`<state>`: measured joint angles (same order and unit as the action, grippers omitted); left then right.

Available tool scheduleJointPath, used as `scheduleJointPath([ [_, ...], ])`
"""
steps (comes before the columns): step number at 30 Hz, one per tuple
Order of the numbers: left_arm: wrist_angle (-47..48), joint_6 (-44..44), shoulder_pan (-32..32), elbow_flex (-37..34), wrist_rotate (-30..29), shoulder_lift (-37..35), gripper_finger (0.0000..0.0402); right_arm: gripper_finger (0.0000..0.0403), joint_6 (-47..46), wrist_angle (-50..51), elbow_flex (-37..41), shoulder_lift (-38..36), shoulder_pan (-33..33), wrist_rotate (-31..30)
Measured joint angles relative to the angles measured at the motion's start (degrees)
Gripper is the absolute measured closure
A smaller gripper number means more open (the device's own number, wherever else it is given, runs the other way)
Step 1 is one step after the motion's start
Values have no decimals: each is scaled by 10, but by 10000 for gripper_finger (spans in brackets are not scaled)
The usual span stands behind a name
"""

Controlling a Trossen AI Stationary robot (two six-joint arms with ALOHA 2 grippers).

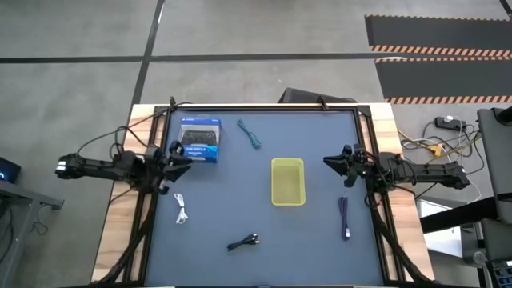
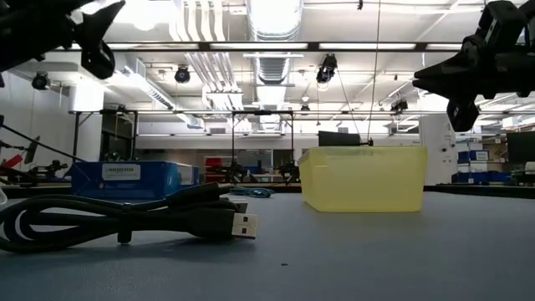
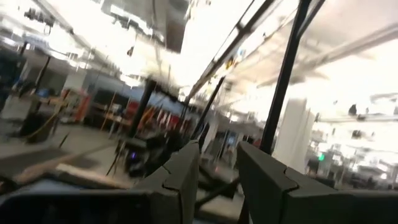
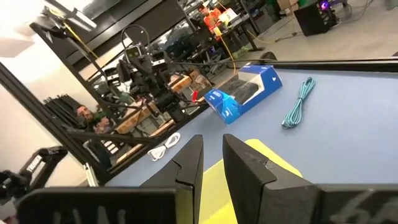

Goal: Pick and place USB-C Cables
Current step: Put the black purple charger cable into the yellow bin

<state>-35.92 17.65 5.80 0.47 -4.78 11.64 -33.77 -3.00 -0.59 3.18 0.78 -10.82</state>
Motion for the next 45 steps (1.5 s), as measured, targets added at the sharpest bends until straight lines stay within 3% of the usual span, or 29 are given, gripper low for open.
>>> scheduleJointPath([
  [9, -62, -95, -1, 2, -5, 28, 307, 351, -1, -141, 0, 9, 0, 35],
  [21, -91, -126, -1, 3, -125, 48, 307, 351, -49, -159, -57, 106, -1, 124],
  [26, -91, -126, -1, 3, -142, 47, 307, 351, -64, -44, -130, 170, -2, 135],
  [37, -110, -125, -1, 3, -142, 47, 307, 351, -172, 375, -321, 303, -34, 142],
  [45, -135, -125, -1, 3, -169, 46, 307, 351, -312, 479, -376, 383, -106, 156],
])
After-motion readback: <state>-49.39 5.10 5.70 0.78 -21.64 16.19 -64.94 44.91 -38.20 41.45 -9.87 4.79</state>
